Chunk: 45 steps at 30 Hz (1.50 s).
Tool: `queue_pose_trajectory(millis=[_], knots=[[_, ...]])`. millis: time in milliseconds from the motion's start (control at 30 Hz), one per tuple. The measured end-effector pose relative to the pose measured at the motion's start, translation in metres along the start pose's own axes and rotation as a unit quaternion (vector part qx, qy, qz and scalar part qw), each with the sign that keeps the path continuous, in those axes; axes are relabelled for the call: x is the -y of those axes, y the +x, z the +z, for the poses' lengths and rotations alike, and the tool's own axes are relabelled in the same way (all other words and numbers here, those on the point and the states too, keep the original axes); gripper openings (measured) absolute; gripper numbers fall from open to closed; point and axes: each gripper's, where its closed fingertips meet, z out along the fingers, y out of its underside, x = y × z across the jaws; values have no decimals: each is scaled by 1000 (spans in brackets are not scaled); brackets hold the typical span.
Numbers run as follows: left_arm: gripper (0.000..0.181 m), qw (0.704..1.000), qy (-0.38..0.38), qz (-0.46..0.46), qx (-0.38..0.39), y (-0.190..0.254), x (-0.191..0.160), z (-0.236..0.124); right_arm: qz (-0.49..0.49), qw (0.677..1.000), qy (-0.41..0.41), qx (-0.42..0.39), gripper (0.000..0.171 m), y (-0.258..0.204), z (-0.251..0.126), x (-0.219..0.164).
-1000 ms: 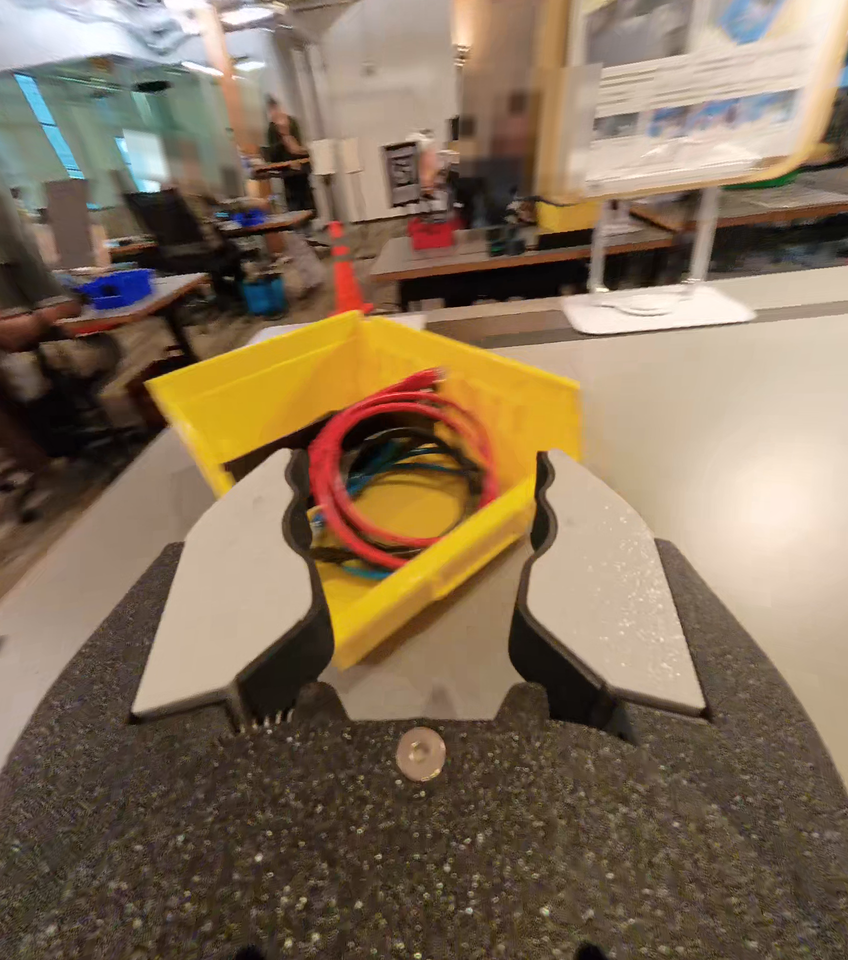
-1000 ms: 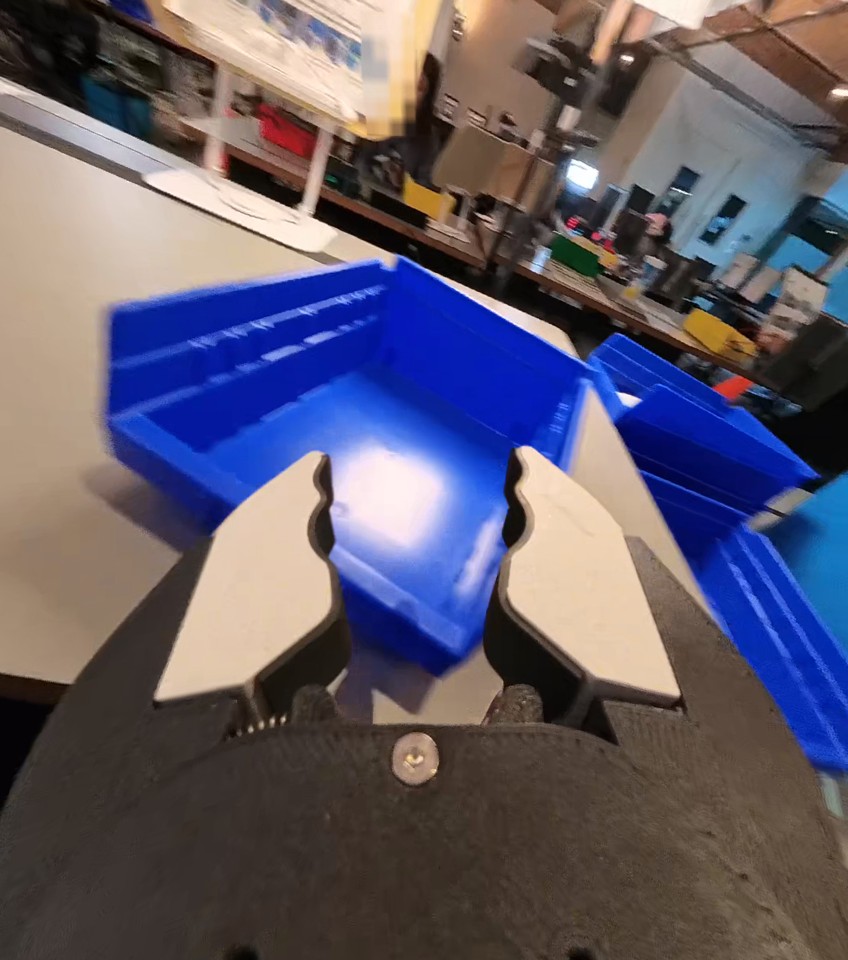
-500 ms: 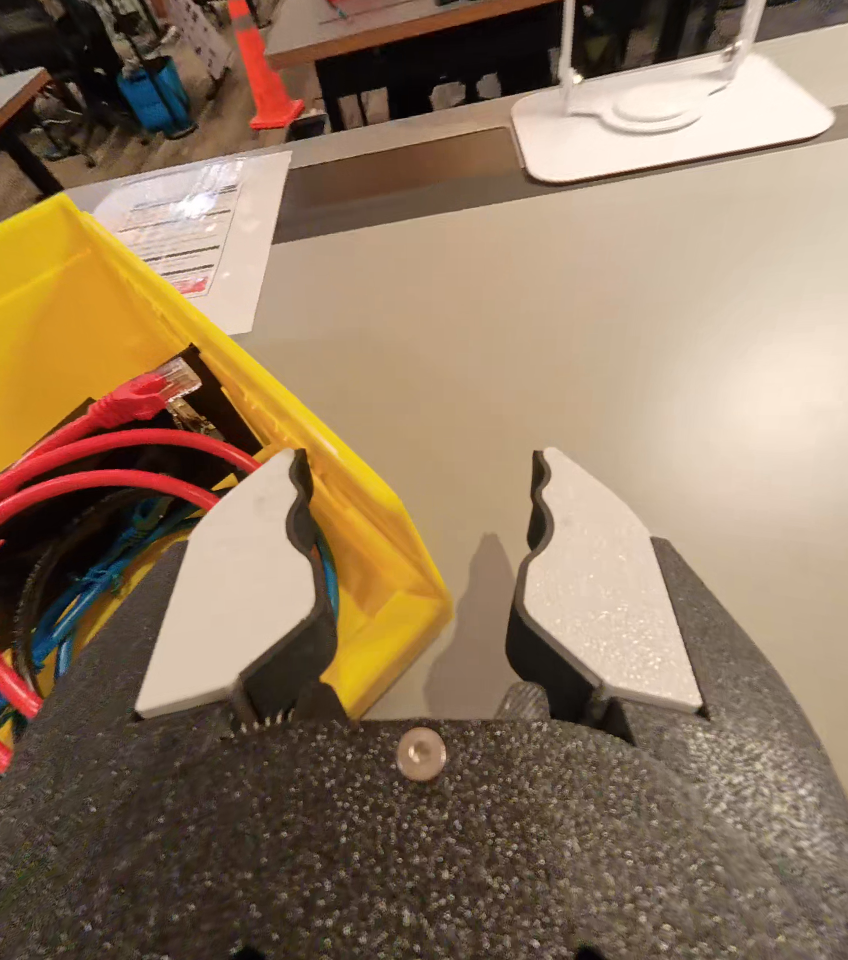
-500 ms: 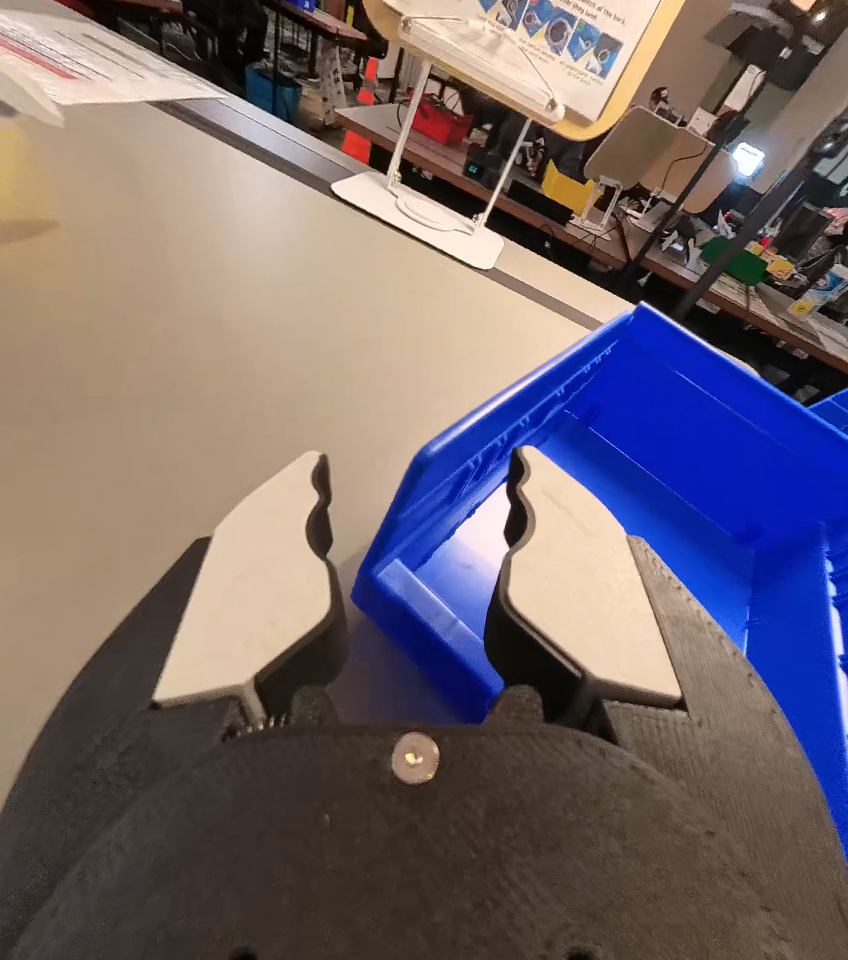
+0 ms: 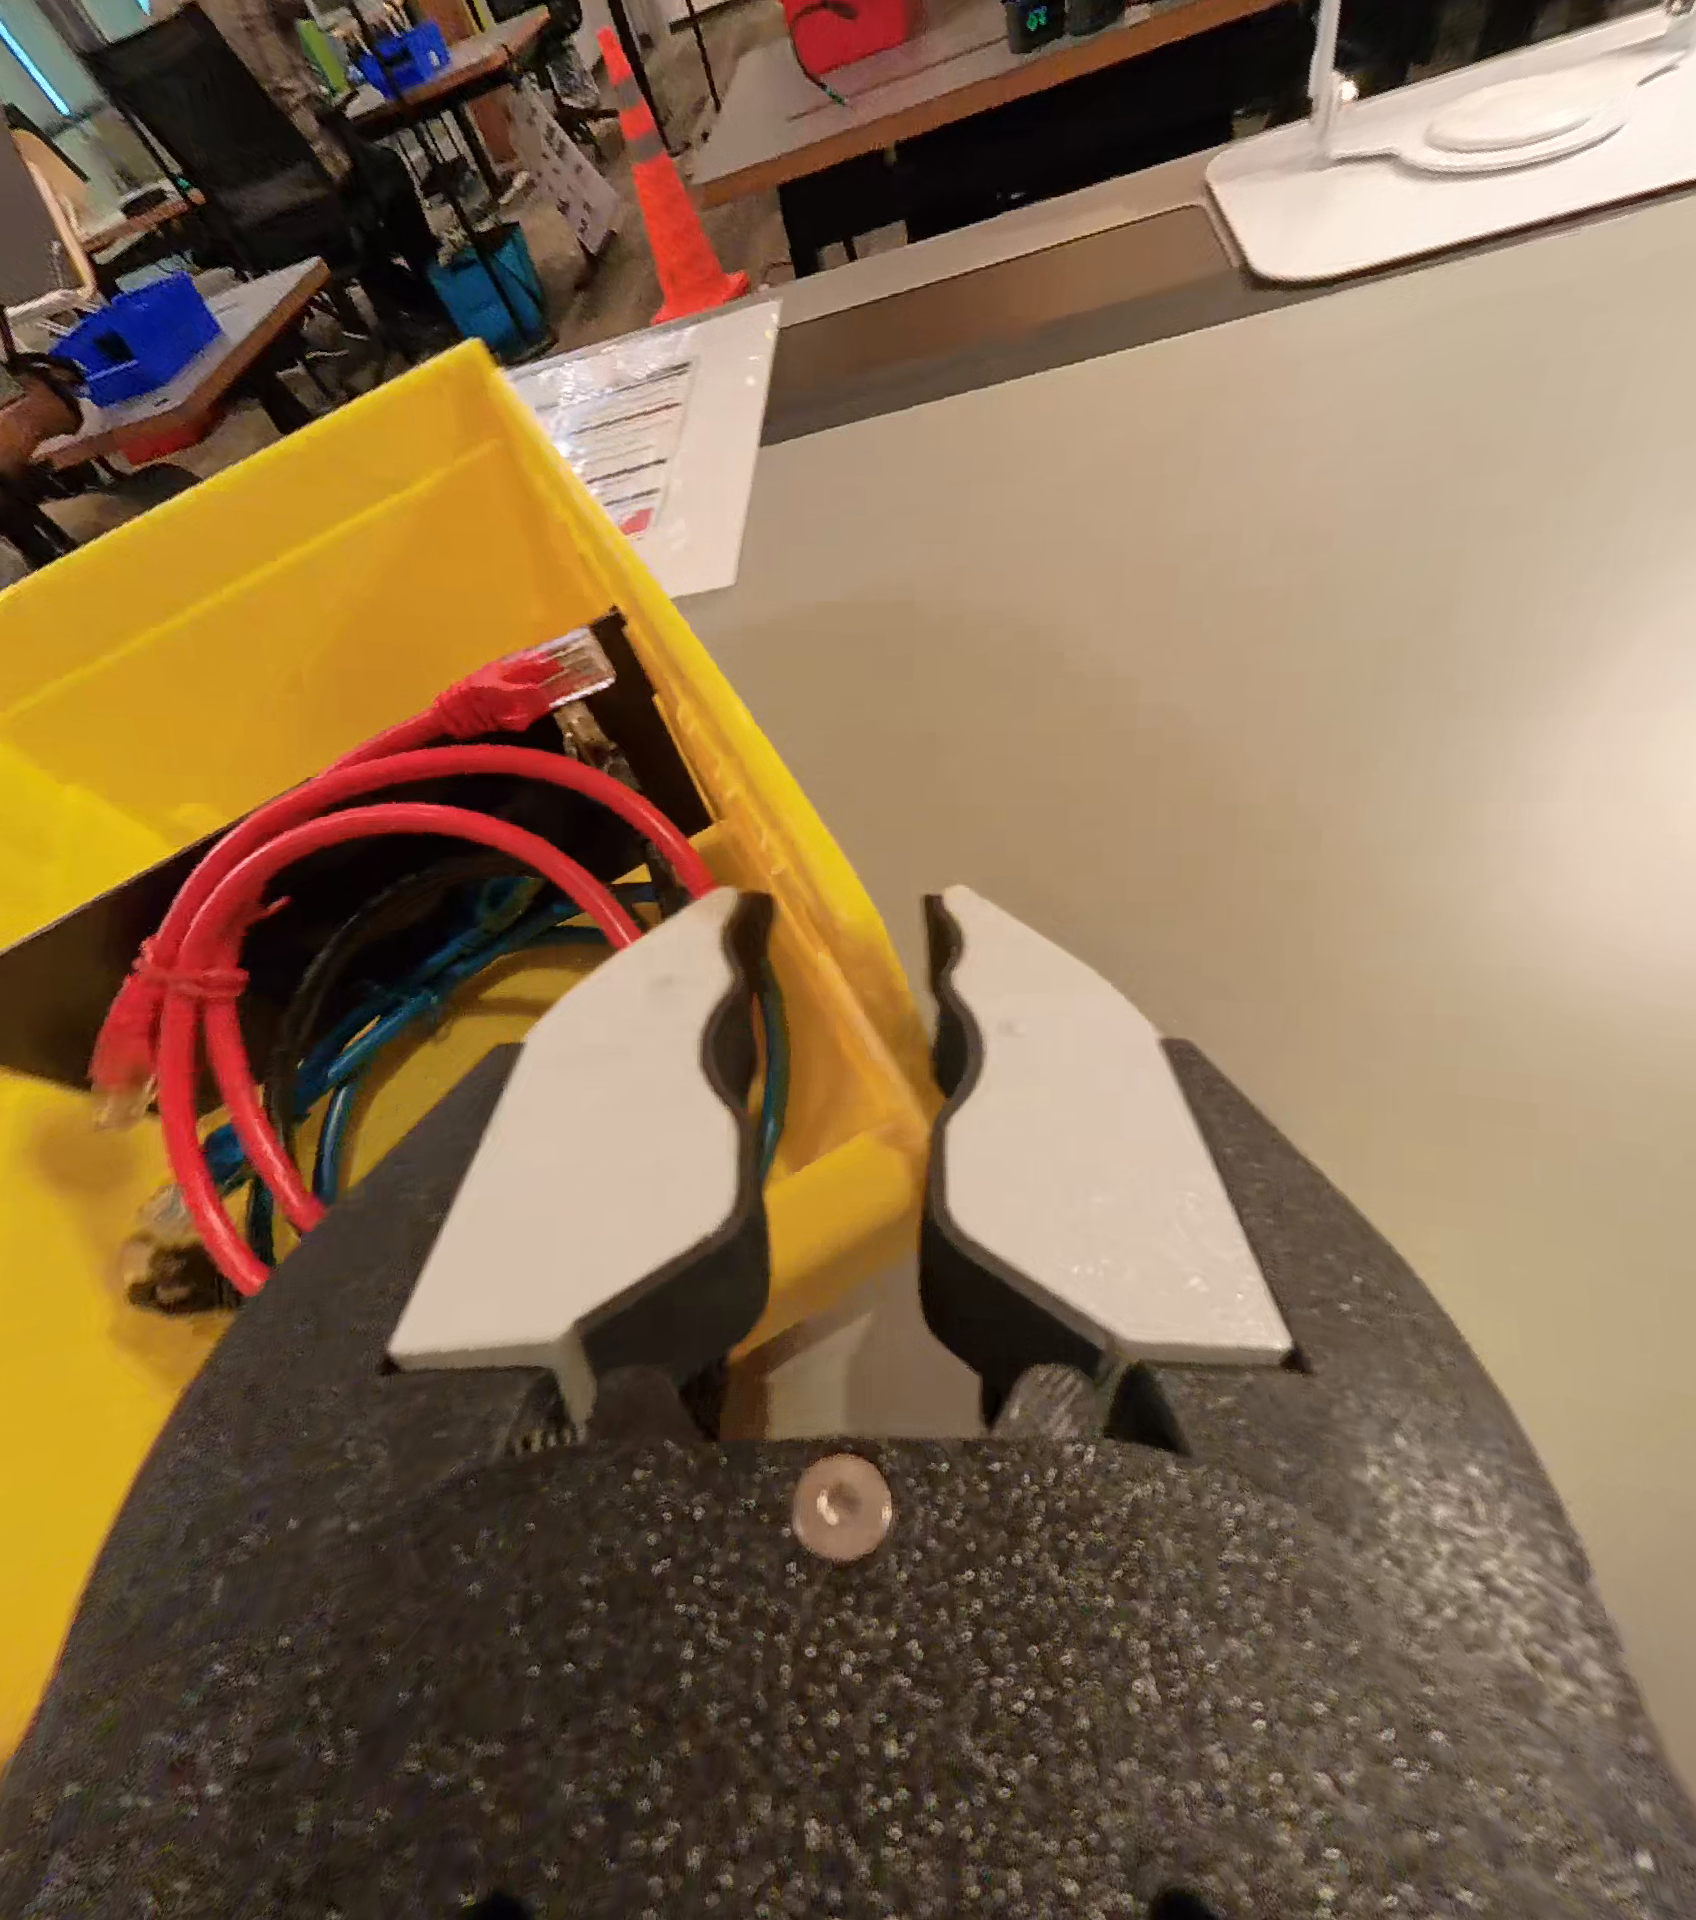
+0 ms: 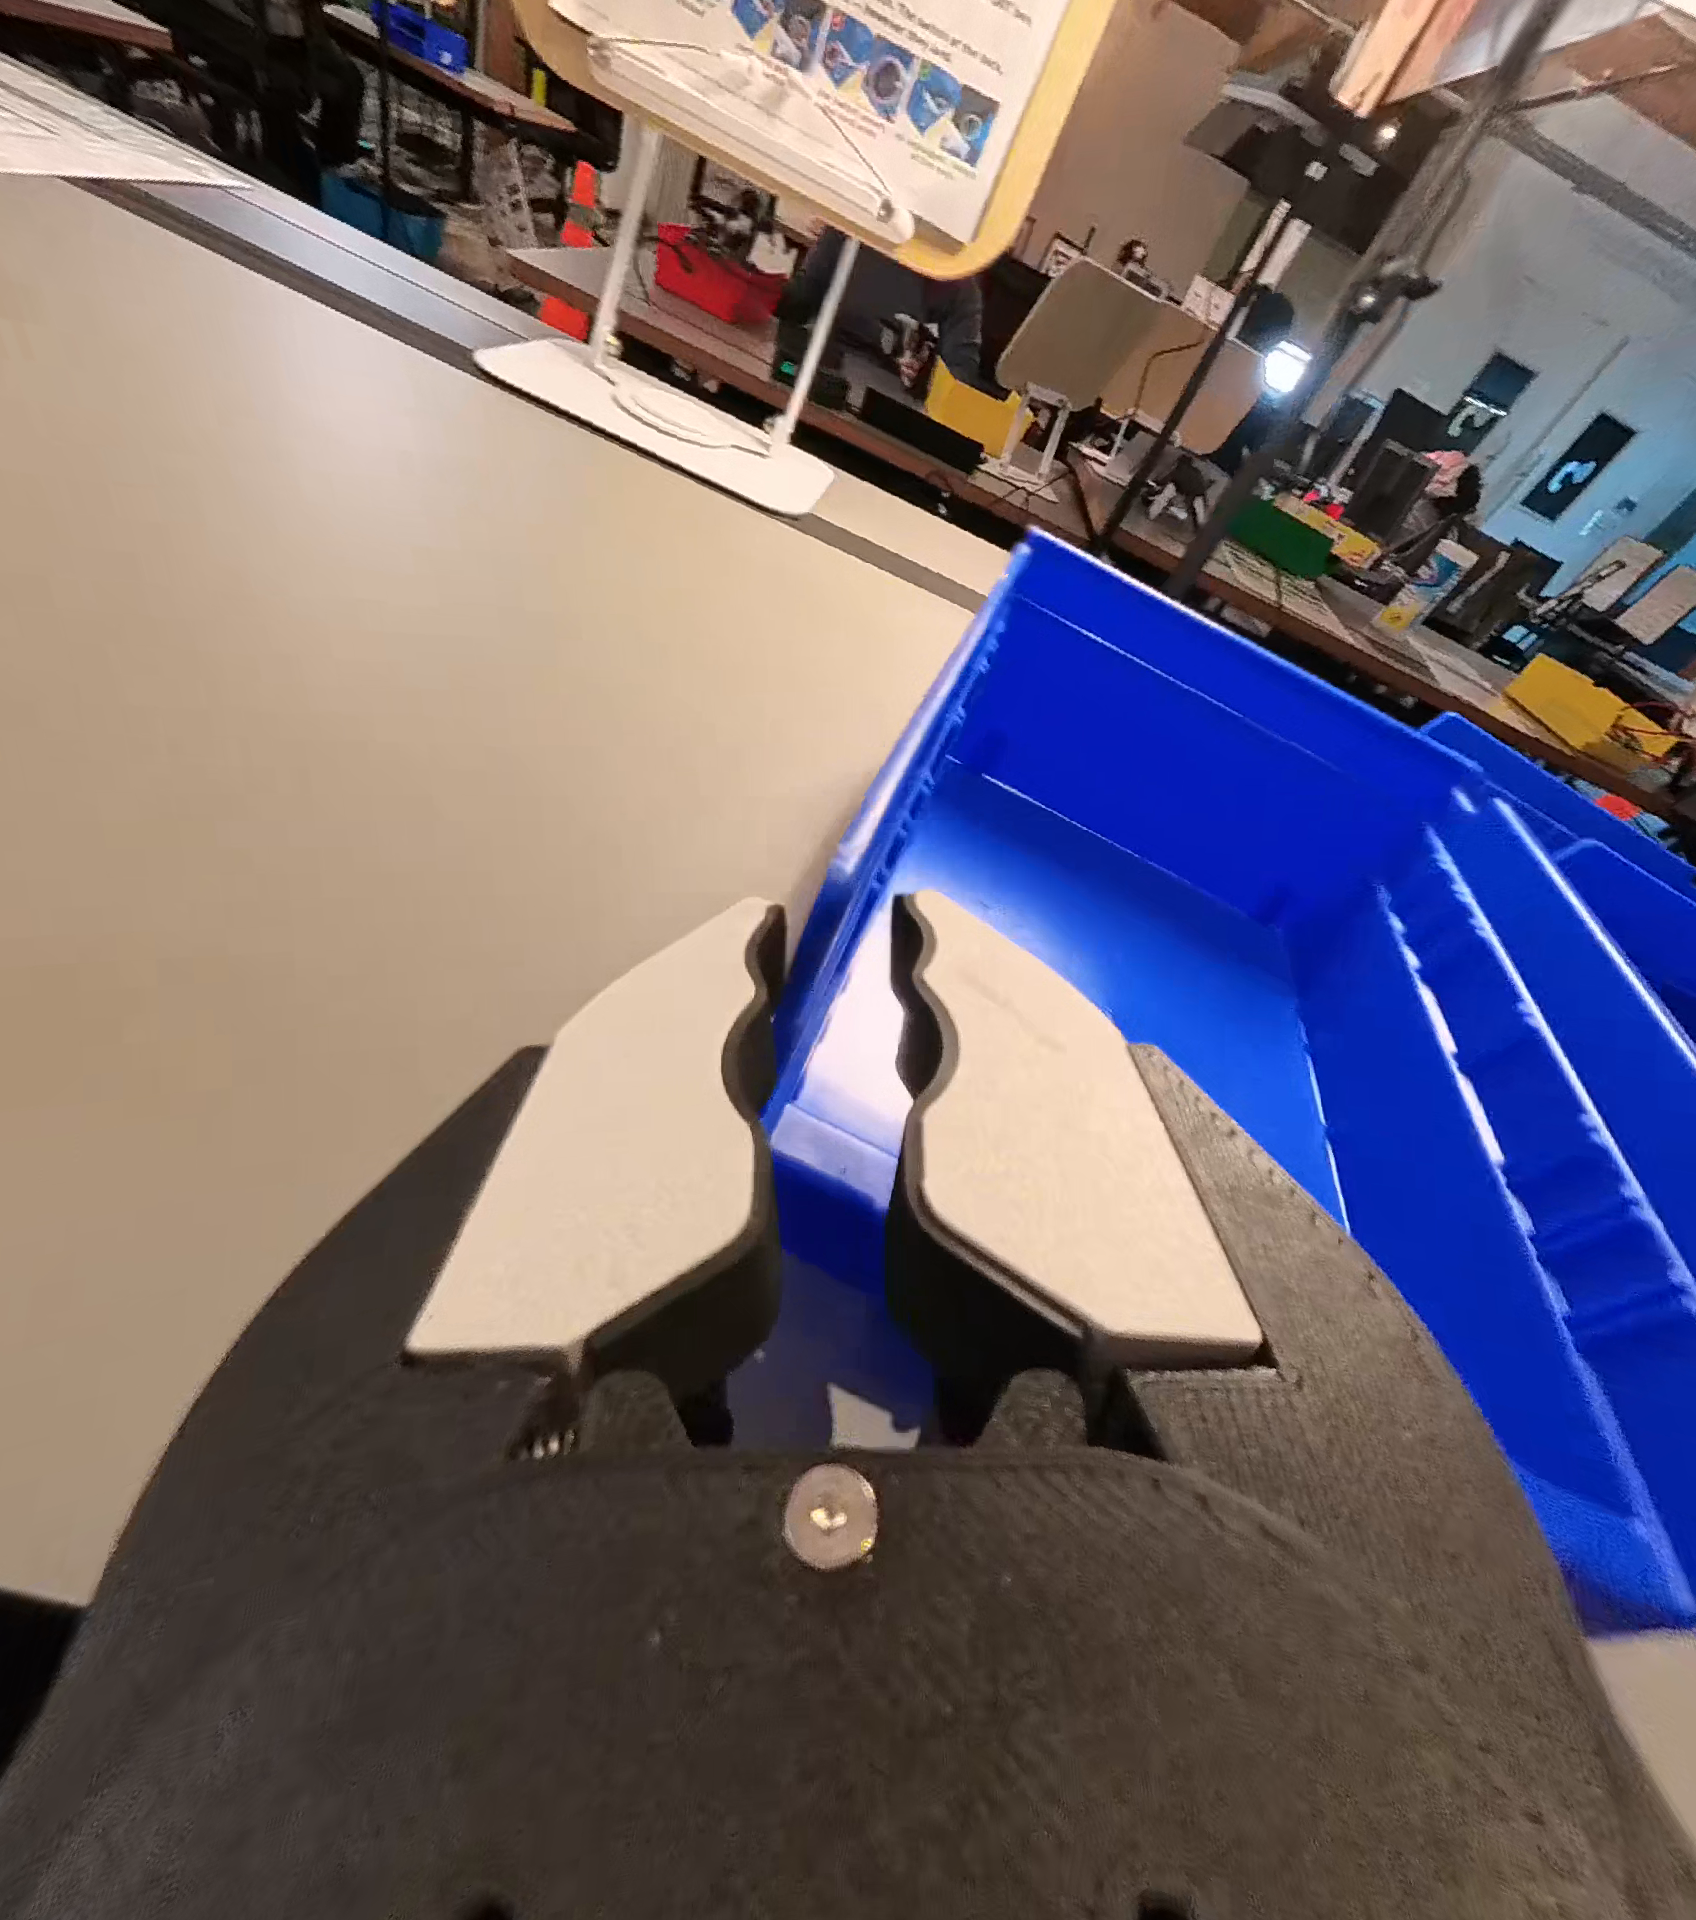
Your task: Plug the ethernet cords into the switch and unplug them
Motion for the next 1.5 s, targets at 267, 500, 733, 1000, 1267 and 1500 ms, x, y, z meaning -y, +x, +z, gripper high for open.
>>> queue_pose_trajectory(millis=[267,500,733,1000,1267,1500], knots=[[36,999,22,-22,-25,-17,-4,-31,4,1000,-18,-16,28,24,-4,-10],[18,1000,-4,2,-1,-30,-12,-6,-8,999,-35,-41,13,30,14,-10],[6,999,7,11,29,-49,-25,-30,-4,998,-42,-55,6,45,21,-17],[5,998,13,41,38,-59,-33,-46,-6,993,-59,-101,6,68,37,-23],[5,998,20,55,-8,-88,-39,-36,-4,992,-70,-104,6,90,56,-29],[5,995,41,85,-28,-96,-42,-36,0,991,-67,-112,6,86,44,-29]])
